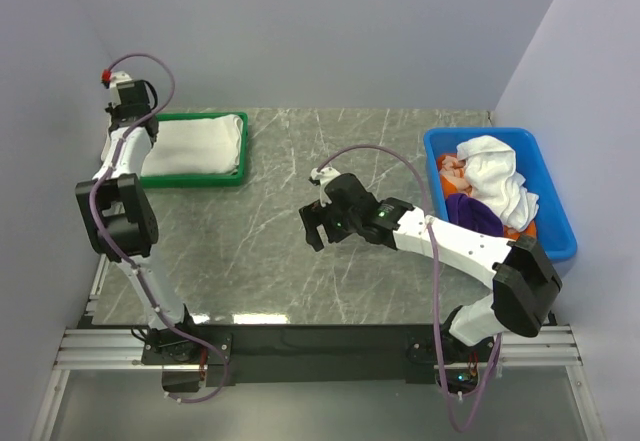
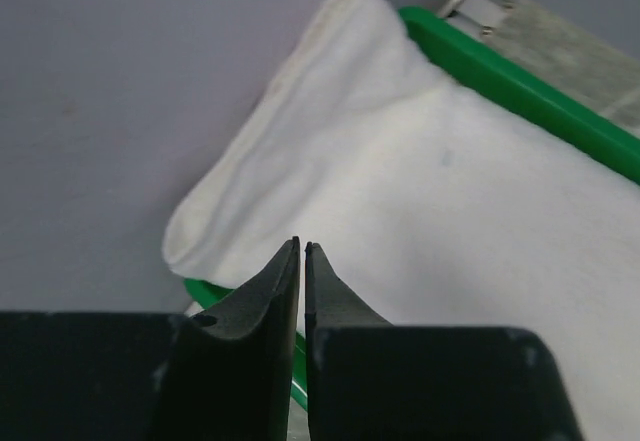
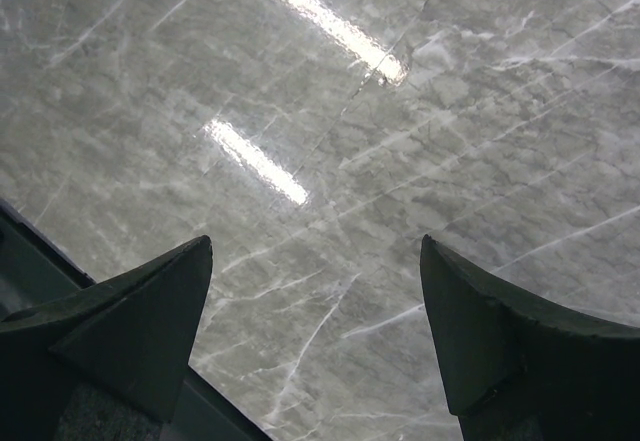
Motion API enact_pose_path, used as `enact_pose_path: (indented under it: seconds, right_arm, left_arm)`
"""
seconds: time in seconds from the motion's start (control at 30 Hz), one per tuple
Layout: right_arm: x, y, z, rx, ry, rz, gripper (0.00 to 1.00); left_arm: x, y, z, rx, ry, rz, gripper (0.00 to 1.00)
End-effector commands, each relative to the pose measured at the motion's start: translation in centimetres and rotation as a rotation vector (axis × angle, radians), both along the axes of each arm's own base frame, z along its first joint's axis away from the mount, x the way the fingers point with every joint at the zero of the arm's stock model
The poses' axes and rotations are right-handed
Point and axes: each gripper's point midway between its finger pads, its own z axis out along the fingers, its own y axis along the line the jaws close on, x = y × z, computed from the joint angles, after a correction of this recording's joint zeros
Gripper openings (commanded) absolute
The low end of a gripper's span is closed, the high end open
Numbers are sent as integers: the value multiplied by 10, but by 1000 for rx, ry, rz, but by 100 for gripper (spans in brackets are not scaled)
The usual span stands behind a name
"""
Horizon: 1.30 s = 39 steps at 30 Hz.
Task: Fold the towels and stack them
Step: Neatly place the folded towel into the bin
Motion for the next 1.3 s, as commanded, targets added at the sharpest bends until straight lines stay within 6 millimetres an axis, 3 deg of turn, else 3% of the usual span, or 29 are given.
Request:
enact_pose_path:
  seconds: [0.0,0.07,0.17,0.37,0.53,0.7,0.83,1.03,1.17,1.27]
  right_arm:
    - [4,1,10,30,-38,15,90]
    - [7,-3,11,26,-40,6,90]
    - [8,-5,10,26,-36,-1,90]
    - [6,-7,5,21,-21,-2,90]
    - [7,-12,4,11,-25,-15,90]
    - [8,-11,9,15,-36,-17,90]
    - [9,-10,10,17,-41,-14,90]
    - [8,-12,6,13,-33,-19,90]
    - [8,-15,5,10,-34,-28,90]
    - [8,-16,7,10,-39,-36,90]
  left_arm:
    - [-6,28,-15,52,37,84,12]
    - [-10,40,-36,38,80,119,11]
    - [-16,54,-48,39,103,190,11]
    - [-26,72,-58,18,86,282,10]
    - [-20,68,-53,-55,45,250,11]
    - [-17,55,-27,-91,-30,180,12]
    - [-23,62,-18,-76,-44,201,12]
    - [-30,78,-35,-97,-29,261,11]
    - [-40,93,-62,-157,20,335,12]
    - [-38,91,-66,-200,19,331,13]
